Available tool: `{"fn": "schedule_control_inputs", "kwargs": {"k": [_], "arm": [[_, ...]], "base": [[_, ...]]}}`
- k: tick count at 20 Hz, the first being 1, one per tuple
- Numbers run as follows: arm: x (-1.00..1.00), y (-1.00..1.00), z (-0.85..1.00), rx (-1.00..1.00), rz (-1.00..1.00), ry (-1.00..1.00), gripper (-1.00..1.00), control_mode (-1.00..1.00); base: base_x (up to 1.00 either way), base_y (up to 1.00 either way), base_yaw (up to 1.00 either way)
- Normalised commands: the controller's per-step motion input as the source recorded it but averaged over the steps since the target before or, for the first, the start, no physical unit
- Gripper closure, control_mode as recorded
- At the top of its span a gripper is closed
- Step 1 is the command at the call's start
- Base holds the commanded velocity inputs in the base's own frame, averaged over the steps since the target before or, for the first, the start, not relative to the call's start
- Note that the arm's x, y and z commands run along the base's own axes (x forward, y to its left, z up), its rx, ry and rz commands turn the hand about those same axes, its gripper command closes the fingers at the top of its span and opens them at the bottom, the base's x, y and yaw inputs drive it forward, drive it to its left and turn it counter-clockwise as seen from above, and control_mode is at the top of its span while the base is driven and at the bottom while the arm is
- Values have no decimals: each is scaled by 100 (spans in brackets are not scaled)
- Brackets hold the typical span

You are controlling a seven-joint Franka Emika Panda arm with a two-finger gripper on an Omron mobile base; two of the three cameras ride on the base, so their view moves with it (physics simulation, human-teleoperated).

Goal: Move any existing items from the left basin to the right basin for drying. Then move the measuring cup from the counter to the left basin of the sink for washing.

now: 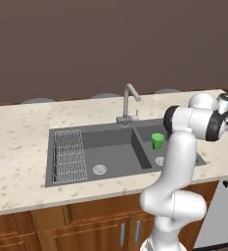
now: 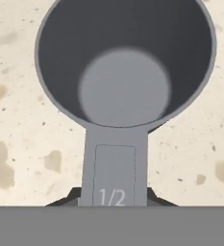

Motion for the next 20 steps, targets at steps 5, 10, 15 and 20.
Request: {"fn": "schedule_control_inputs", "kwargs": {"k": [5, 10, 15, 20], "arm": [[-97, 31, 71, 0, 2, -12, 100, -100], [-92, 63, 84, 0, 6, -8, 100, -100], [-74, 80, 94, 0, 7, -1, 100, -100], [-61, 92, 93, -1, 10, 1, 100, -100]], "base": [[0, 0, 0], [0, 0, 0], [0, 0, 0], [0, 0, 0]]}}
